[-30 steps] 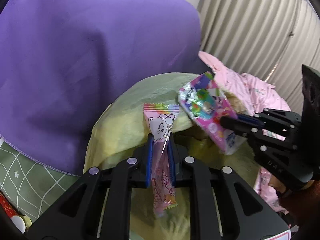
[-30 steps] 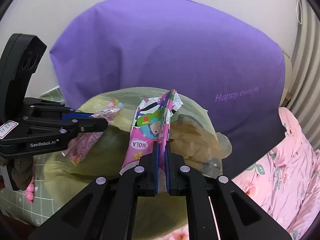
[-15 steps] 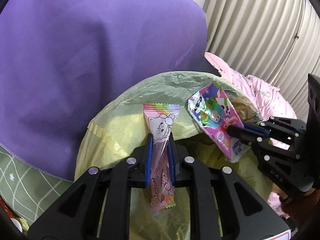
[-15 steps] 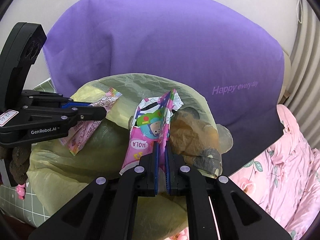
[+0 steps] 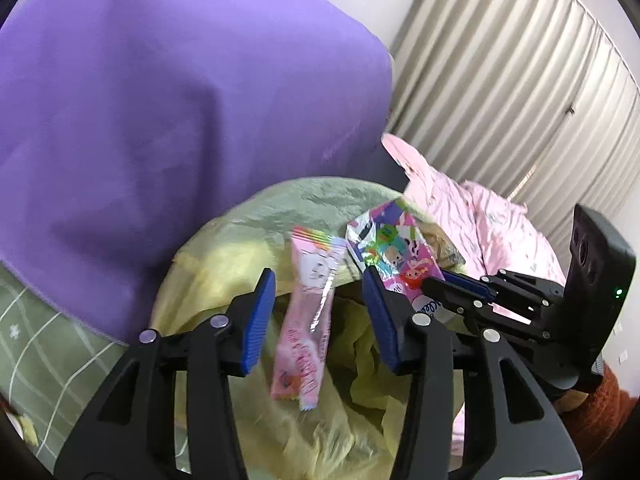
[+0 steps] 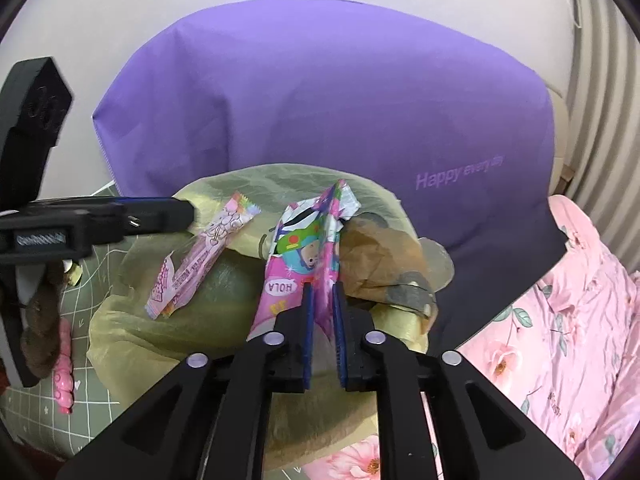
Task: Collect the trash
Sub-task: 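Open both tools to drop the wrappers into the yellow bag, then move both open tools back toward the wrapper pile on the table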
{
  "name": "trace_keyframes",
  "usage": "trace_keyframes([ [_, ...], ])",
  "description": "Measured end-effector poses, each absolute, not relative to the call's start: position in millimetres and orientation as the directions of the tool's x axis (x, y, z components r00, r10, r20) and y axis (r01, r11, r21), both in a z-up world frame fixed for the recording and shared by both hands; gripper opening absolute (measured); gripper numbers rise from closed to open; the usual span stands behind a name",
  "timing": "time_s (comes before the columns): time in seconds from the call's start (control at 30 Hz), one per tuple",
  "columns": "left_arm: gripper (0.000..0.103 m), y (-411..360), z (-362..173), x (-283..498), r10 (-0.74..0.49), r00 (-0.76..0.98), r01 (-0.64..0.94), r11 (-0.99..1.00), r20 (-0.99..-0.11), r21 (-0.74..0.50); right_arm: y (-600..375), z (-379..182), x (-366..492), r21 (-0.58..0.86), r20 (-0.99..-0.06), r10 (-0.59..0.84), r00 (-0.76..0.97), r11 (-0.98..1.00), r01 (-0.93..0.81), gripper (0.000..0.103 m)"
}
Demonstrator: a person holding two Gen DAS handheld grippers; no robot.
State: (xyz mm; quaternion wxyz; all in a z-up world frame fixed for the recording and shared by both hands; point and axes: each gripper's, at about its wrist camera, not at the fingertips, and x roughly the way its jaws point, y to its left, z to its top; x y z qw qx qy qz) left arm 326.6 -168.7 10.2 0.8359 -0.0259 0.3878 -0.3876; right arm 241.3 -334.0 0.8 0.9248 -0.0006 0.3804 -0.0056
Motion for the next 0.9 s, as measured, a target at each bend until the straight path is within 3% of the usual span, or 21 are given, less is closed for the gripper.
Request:
trace_keyframes([
  [0.07,0.044,-157.7,14.8,322.3,-0.661,0.43,0.604,0.717,-0.615,-0.349,-332.6,4.0,238.5,0.0,-0.696,-0.005,0.718,1.0,0.007,0.035],
  [0.3,0.045,-112.2,15.2,287.7,-0.534,0.602,0.503,0.831,-0.593,-0.238,-320.4,19.8,229.3,-0.018,-0.655,-0.026,0.755,1.0,0.019,0.036],
  [0.47,0.045,-60.7,6.1,264.7,-0.456,0.663,0.409,0.885,-0.593,-0.223,-295.8,28.8,229.5,-0.032,-0.632,-0.007,0.775,0.999,-0.016,0.036],
  [0.8,0.045,77.5,-15.7,197.8,-0.215,0.792,0.129,0.974,-0.571,-0.187,-197.4,21.4,232.2,0.01,-0.6,0.213,0.771,0.966,-0.259,0.036],
  [0.9,0.045,131.7,-29.6,178.7,-0.126,0.803,-0.007,0.975,-0.582,-0.221,-163.3,7.9,236.6,0.052,-0.625,0.306,0.719,0.934,-0.353,0.043],
])
